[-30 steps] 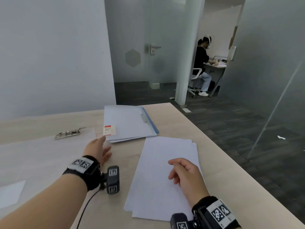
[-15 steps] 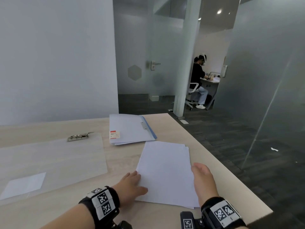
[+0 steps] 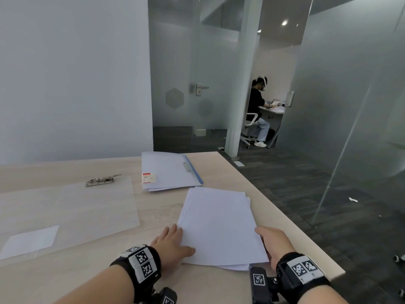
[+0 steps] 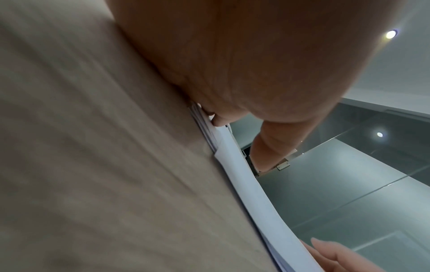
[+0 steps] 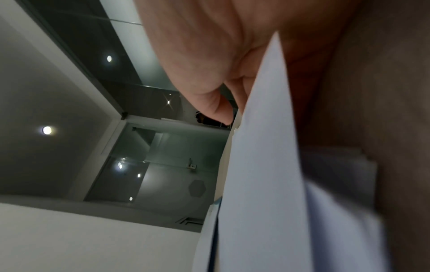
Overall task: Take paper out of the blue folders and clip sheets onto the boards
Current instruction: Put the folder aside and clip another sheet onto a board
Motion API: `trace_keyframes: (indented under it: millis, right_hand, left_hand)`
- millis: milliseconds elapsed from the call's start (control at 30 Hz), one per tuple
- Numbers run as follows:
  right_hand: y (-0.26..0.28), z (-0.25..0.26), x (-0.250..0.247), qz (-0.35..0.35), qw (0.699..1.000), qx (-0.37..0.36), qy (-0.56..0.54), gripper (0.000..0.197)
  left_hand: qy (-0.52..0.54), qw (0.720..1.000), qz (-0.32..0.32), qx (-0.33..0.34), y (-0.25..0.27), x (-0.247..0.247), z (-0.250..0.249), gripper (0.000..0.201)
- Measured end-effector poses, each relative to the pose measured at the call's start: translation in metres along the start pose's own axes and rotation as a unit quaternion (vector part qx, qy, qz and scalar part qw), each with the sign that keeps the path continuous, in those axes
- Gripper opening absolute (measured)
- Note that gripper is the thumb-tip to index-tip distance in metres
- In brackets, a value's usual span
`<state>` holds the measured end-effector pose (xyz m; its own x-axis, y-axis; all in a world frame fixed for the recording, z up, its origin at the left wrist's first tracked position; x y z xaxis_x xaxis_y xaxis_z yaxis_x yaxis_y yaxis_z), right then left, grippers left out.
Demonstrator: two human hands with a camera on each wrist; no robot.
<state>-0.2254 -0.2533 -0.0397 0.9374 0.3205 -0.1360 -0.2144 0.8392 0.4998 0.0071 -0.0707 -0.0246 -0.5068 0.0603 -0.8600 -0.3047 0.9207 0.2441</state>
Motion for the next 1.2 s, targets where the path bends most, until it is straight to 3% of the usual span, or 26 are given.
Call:
trace_keyframes:
  millis: [300, 633, 800, 1000, 1200]
  right_hand:
    - [-0.003, 0.0, 0.006, 0.012, 0.999, 0.011, 0.046, 0.017]
    - [-0.01, 0.0, 0.006, 0.005, 0.998, -0.013, 0.064, 0.013]
    - [-0.013, 0.001, 0.004, -0.015, 0.995, -0.034, 0.092, 0.012]
    - [-0.007, 0.0, -0.003, -0.036, 0.995, -0.05, 0.073, 0.013]
    - [-0.004, 0.0, -0.001, -0.047, 0.994, -0.075, 0.059, 0.016]
  left_hand:
    - [0.012, 1.0, 0.011, -0.004, -0.008, 0.01, 0.012, 0.089]
    - [0.012, 1.0, 0.017, -0.011, -0.007, 0.011, 0.012, 0.086]
    - [-0.02, 0.999, 0.051, -0.006, -0.006, 0.014, 0.011, 0.091]
    - [0.012, 1.0, 0.015, -0.021, -0.008, 0.011, 0.014, 0.093]
    - [-0.004, 0.999, 0.035, -0.014, -0.009, 0.015, 0.015, 0.091]
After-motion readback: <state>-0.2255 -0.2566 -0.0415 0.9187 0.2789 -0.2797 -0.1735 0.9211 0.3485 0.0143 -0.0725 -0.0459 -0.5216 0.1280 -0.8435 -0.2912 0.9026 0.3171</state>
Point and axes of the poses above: each hand's wrist, its own y-axis away from the middle knuckle, its own x-axis out of the palm, z = x × y, the point moved 9 cm from there along -y, towards the middle knuckle, and after that the axes turned 9 degrees about x, right-handed, at the moved point
